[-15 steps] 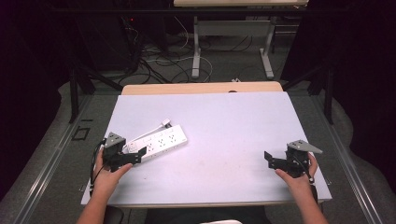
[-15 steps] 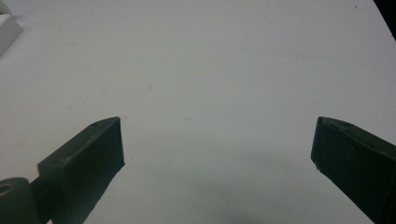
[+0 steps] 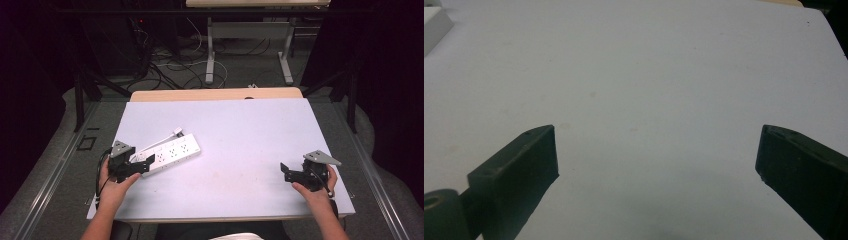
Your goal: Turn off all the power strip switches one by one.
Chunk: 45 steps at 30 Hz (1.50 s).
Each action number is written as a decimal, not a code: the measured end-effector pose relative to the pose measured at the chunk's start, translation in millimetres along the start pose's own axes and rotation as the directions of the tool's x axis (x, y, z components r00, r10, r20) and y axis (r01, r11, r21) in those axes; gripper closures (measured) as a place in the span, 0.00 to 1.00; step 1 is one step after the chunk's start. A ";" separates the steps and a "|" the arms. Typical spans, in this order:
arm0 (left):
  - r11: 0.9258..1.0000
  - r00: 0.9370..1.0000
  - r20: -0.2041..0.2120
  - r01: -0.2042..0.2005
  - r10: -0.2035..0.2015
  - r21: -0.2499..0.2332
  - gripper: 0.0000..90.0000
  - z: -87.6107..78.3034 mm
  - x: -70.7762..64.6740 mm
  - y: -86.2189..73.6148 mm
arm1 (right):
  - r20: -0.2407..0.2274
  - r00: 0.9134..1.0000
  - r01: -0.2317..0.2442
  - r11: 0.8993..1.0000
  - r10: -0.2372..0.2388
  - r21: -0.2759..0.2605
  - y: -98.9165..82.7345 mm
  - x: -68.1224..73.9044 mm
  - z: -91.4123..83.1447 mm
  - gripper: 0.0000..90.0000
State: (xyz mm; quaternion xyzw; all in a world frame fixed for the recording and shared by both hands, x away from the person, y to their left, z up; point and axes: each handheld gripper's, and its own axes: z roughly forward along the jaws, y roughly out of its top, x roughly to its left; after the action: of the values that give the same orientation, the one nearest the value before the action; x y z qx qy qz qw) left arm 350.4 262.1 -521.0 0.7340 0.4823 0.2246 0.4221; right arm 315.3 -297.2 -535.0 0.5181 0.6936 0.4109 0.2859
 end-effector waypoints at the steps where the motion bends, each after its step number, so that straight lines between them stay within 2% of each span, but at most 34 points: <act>1: 1.000 1.000 -0.001 0.000 0.000 -0.001 0.19 -1.0 0.7 0.3 | 0.000 1.000 0.003 1.000 -0.003 -0.002 0.0 0.3 -0.4 0.03; 4: 1.000 1.000 -0.019 -0.008 0.008 0.005 0.27 -3.2 3.0 1.4 | -0.001 1.000 -0.004 1.000 0.004 -0.009 0.0 3.2 -0.1 0.03; 6: 1.000 1.000 -0.028 0.010 -0.009 0.013 0.29 -2.4 6.3 2.9 | -0.011 1.000 0.010 1.000 -0.010 -0.002 0.0 3.8 0.2 0.03; 8: 1.000 0.999 -0.034 0.007 -0.007 0.015 0.30 -1.9 7.9 3.9 | -0.011 1.000 0.007 1.000 -0.007 -0.001 0.0 4.7 0.6 0.03; 9: 1.000 0.999 -0.042 0.013 -0.012 0.021 0.36 -1.5 8.6 5.0 | -0.009 1.000 0.017 1.000 -0.018 -0.005 -0.1 4.9 1.7 0.03; 10: 1.000 0.998 -0.052 0.020 -0.019 0.022 0.38 -0.8 10.8 8.1 | -0.015 1.000 0.022 1.000 -0.022 0.001 -0.1 4.4 1.9 0.03; 12: 0.999 0.998 -0.049 0.029 -0.027 0.025 0.38 -1.0 12.6 10.2 | -0.016 1.000 0.012 1.000 -0.012 0.003 -0.2 5.0 2.8 0.04; 13: 0.999 0.997 -0.064 0.045 -0.043 0.026 0.38 -1.9 14.8 14.4 | -0.013 1.000 0.015 1.000 -0.015 0.011 -0.2 4.7 2.6 0.04; 16: 0.999 0.997 -0.067 0.043 -0.041 0.028 0.39 -3.0 17.1 18.5 | -0.017 1.000 0.012 1.000 -0.012 0.011 -0.8 5.3 3.9 0.04; 18: 0.997 0.995 -0.070 0.069 -0.066 0.040 0.41 -3.5 18.3 23.5 | -0.011 1.000 0.017 1.000 -0.017 0.013 -1.1 5.6 3.7 0.04; 20: 0.996 0.995 -0.072 0.074 -0.071 0.041 0.41 -3.4 18.9 25.0 | -0.008 1.000 0.015 1.000 -0.014 0.012 -1.3 6.4 3.9 0.04; 22: 0.992 0.992 -0.075 0.109 -0.105 0.057 0.43 -3.5 20.0 29.0 | -0.010 1.000 0.008 1.000 -0.008 0.012 -1.4 7.5 4.3 0.04; 23: 0.992 0.992 -0.075 0.109 -0.105 0.057 0.46 -3.5 20.0 29.0 | -0.007 1.000 0.010 1.000 -0.010 0.009 -1.4 7.8 4.7 0.04; 24: 0.989 0.988 -0.072 0.138 -0.134 0.056 0.47 -2.1 20.9 31.3 | -0.014 1.000 0.014 1.000 -0.014 0.013 -1.4 7.2 4.6 0.05; 26: 0.980 0.983 -0.070 0.177 -0.172 0.084 0.47 0.6 21.0 34.5 | -0.012 1.000 0.019 1.000 -0.019 0.016 -1.7 7.2 5.1 0.05; 31: 0.976 0.980 -0.099 0.183 -0.172 0.117 0.51 2.7 20.9 43.7 | -0.011 1.000 0.007 1.000 -0.006 0.017 -2.0 7.6 5.8 0.05; 35: 0.974 0.981 -0.097 0.182 -0.170 0.136 0.57 4.2 22.1 49.9 | -0.012 1.000 0.018 1.000 -0.018 0.022 -2.0 5.8 6.4 0.05; 37: 0.975 0.981 -0.102 0.176 -0.163 0.138 0.61 4.9 22.4 50.9 | -0.004 1.000 0.005 1.000 -0.005 0.016 -2.6 6.8 6.9 0.05; 40: 0.976 0.981 -0.119 0.166 -0.150 0.139 0.69 6.1 22.7 49.4 | -0.008 1.000 0.005 1.000 -0.005 0.023 -2.6 7.5 6.4 0.06; 42: 0.972 0.980 -0.120 0.174 -0.156 0.158 0.74 8.5 23.7 45.2 | -0.017 1.000 0.009 1.000 -0.008 0.028 -2.9 8.1 7.5 0.06; 44: 0.971 0.979 -0.124 0.178 -0.159 0.159 0.79 9.4 23.6 43.5 | -0.015 1.000 0.014 0.999 -0.013 0.033 -3.0 8.3 8.0 0.06; 45: 0.968 0.980 -0.127 0.177 -0.156 0.179 0.82 10.9 23.7 41.3 | -0.016 1.000 0.016 0.999 -0.016 0.034 -3.1 8.2 8.1 0.06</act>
State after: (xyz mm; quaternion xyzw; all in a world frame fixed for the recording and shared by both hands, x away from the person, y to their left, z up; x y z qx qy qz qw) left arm 390.2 271.7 -494.2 0.7139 0.5844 0.1820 0.3403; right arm 318.0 -287.5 -541.5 0.5141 0.7068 0.4009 0.2747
